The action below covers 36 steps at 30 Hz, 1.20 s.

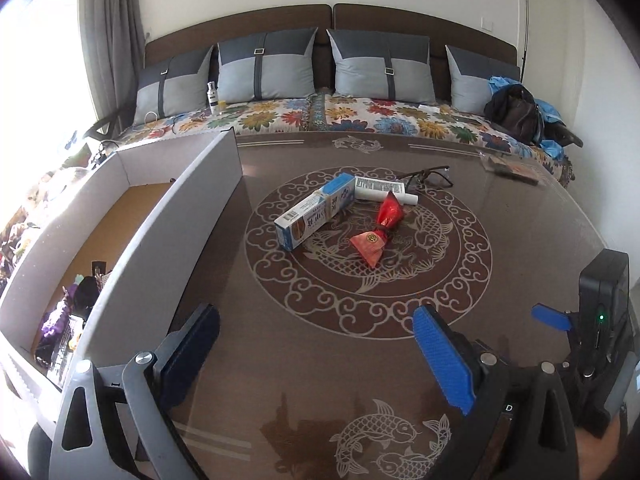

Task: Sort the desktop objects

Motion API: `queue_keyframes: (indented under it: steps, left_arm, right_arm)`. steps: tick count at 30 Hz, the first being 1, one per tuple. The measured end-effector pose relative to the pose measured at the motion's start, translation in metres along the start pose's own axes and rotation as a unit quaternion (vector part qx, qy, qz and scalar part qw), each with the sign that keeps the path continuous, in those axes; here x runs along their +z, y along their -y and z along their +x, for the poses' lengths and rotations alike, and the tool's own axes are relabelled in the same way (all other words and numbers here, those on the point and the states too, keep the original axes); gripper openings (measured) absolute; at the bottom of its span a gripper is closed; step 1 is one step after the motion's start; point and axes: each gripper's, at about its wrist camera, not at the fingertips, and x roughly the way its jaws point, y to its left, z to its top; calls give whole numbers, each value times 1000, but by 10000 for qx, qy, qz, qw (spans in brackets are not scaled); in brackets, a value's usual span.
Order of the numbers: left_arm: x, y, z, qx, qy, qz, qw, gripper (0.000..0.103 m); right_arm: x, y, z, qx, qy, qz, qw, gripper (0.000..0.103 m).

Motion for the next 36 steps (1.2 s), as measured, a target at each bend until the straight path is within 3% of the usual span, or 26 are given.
queue_keyframes:
  steps: [5,13,15,20,36]
  left_arm:
    - [-11,8,34,-49,-326,1,9995,98]
    - [-36,5,117,-481,-1014,-186,9935,99]
    - [-36,8,117,-403,-721,-19,9966,99]
    - [-30,13,136,-331,-799,153,9961,103]
    - [-29,11,129,-363,-740,165,9965,103]
  right_arm:
    - [-5,15,15,-90,-131,164,9997,103]
    - [0,32,40,-316,-207,414,9984,103]
    - [3,35,42,-366,-177,485,9980,103]
    - [6,36,45,-389,-153,498,9979,103]
    - [6,35,45,-400,-157,491,9979,103]
